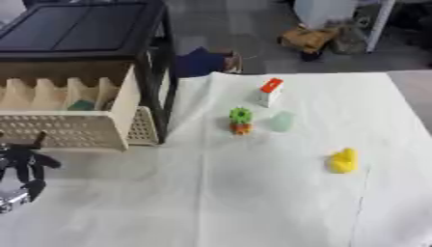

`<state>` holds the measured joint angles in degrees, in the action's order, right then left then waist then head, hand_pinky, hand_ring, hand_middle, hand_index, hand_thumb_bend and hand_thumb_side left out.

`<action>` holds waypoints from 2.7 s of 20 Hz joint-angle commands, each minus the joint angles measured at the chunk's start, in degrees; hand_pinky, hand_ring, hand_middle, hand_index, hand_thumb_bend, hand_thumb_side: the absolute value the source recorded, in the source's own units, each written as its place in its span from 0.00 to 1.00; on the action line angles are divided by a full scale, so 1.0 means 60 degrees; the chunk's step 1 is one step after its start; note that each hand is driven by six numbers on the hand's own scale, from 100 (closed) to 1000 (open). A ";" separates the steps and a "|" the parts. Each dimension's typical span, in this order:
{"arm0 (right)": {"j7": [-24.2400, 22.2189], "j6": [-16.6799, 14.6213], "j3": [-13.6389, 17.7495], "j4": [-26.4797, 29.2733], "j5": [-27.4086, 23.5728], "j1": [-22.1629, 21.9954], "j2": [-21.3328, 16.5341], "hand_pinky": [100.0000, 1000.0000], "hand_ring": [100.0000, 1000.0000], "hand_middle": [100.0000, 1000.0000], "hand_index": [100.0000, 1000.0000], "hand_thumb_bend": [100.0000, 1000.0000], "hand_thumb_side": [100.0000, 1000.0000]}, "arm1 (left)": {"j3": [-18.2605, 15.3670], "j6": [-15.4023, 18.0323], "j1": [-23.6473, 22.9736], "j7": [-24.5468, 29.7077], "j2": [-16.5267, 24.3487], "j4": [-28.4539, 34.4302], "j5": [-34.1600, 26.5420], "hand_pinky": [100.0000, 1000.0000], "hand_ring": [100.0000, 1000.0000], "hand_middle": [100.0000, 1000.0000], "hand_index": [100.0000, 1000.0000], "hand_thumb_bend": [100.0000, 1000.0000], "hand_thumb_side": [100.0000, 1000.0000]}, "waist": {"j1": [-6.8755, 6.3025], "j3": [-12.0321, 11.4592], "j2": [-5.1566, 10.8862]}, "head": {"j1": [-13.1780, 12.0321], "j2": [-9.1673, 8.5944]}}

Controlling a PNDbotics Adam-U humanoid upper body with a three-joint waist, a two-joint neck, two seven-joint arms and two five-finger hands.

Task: Pick up objects from table and place into drawer.

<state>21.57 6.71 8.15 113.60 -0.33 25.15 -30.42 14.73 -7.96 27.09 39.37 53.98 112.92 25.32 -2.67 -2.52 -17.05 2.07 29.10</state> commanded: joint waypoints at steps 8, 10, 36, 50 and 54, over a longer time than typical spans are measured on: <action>-0.0009 0.0023 0.0132 0.0166 -0.0040 0.0076 -0.0177 0.60 0.54 0.53 0.82 0.13 1.00 | -0.0249 -0.0110 0.0584 -0.0121 -0.0269 -0.0423 -0.0270 0.43 0.62 0.64 0.92 0.00 1.00 | 0.0001 0.0053 0.0106 | 0.0028 -0.0131; -0.0010 0.0029 0.0140 0.0166 -0.0042 0.0072 -0.0176 0.60 0.54 0.53 0.82 0.13 1.00 | -0.0252 -0.0123 0.0657 -0.0135 -0.0314 -0.0486 -0.0295 0.43 0.62 0.63 0.92 0.00 1.00 | -0.0004 0.0058 0.0101 | 0.0048 -0.0120; -0.0142 0.0093 0.0137 0.0166 -0.0081 0.0126 -0.0155 0.60 0.53 0.52 0.82 0.14 1.00 | -0.0103 -0.0085 0.2019 -0.0297 -0.0927 -0.2023 -0.0326 0.45 0.62 0.63 0.92 0.00 1.00 | -0.0052 0.0193 0.0013 | 0.0140 -0.0188; -0.0184 0.0140 0.0145 0.0166 -0.0073 0.0124 -0.0136 0.60 0.53 0.52 0.82 0.15 1.00 | 0.0128 0.0129 0.2852 -0.0522 -0.1363 -0.3150 -0.0067 0.46 0.62 0.63 0.93 0.00 1.00 | -0.0060 0.0243 0.0015 | 0.0124 -0.0184; -0.0190 0.0150 0.0150 0.0166 -0.0070 0.0114 -0.0128 0.60 0.53 0.52 0.82 0.15 1.00 | 0.0165 0.0162 0.2860 -0.0613 -0.1429 -0.3288 -0.0074 0.46 0.62 0.63 0.94 0.00 1.00 | -0.0059 0.0228 0.0034 | 0.0202 -0.0153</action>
<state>20.60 7.62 8.47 113.60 -0.56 25.20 -30.41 16.09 -7.09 43.32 36.03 44.62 93.19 24.66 -3.07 -1.12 -17.90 3.12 28.55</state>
